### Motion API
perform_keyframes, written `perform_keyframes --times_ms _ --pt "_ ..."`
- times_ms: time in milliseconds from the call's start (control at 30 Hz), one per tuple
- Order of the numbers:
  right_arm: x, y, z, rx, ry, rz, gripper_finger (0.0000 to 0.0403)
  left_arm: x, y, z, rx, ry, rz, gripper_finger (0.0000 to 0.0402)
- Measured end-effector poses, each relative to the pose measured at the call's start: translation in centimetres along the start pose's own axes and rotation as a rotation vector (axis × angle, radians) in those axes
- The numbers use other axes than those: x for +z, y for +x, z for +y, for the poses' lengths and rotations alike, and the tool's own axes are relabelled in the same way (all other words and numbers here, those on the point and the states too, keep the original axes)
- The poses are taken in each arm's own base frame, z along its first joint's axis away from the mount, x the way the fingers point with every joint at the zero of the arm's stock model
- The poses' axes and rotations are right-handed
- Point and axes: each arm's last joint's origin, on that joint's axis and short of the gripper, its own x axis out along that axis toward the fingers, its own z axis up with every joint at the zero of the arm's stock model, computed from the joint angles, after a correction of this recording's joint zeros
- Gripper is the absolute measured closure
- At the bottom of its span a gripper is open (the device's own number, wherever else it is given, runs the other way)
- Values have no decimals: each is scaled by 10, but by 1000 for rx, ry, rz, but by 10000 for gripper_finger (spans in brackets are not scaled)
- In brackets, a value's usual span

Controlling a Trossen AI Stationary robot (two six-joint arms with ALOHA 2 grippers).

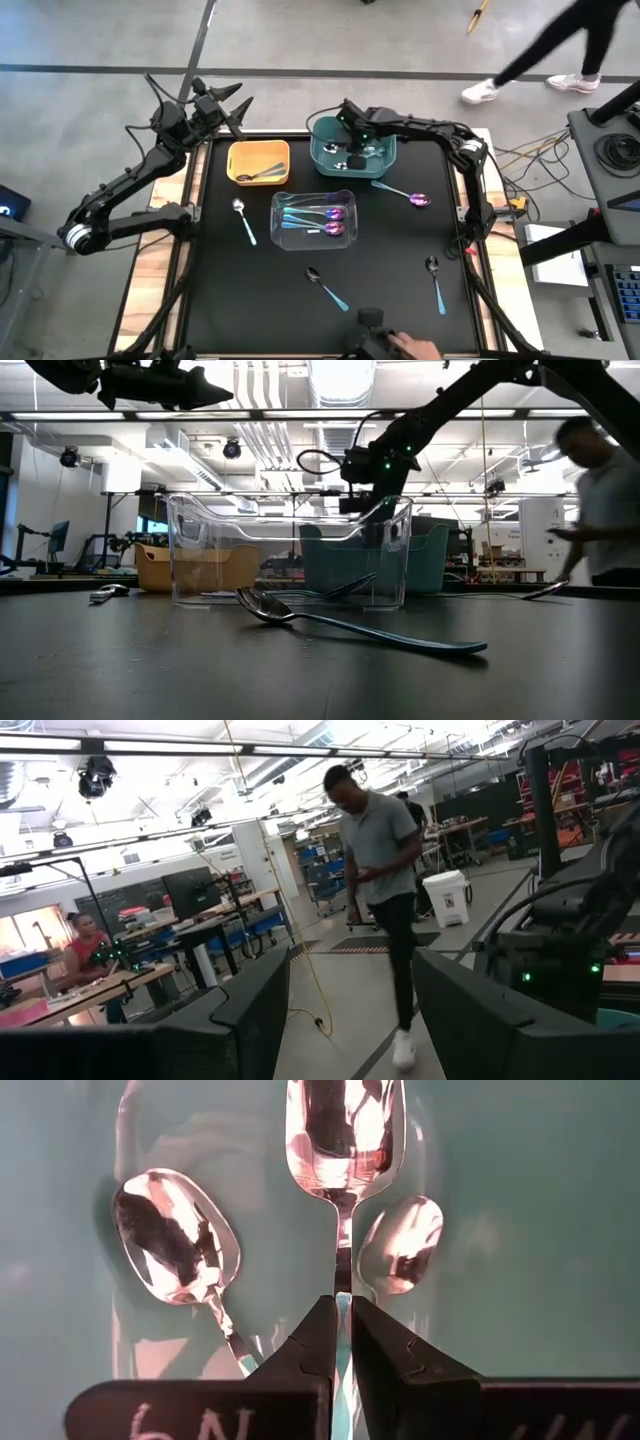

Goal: Sort silverware by color (type)
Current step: Adjust the blue patterned spoons in the green bin

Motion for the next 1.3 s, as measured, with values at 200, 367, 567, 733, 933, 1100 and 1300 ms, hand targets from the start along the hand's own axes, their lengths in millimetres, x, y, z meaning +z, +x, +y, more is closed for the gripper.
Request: perform_keyframes --times_ms 200,367,567,733,933,1100,1300 --pt "-4 11 -1 16 13 22 390 -1 0 0 -2 -1 5 207" --pt "-5 14 -2 15 20 28 390 -1 0 0 -2 -2 5 207" --pt "-7 19 -4 16 35 33 390 -1 0 0 -2 -1 6 207" --pt "-6 20 -5 6 47 22 390 -1 0 0 -2 -2 6 207" --pt "-6 20 -5 6 46 22 389 -1 0 0 -2 -2 6 207" --pt "-6 20 -5 5 67 22 366 -1 0 0 -2 -2 6 207" --pt "-7 19 -6 1 118 23 328 -1 0 0 -2 -2 6 207"
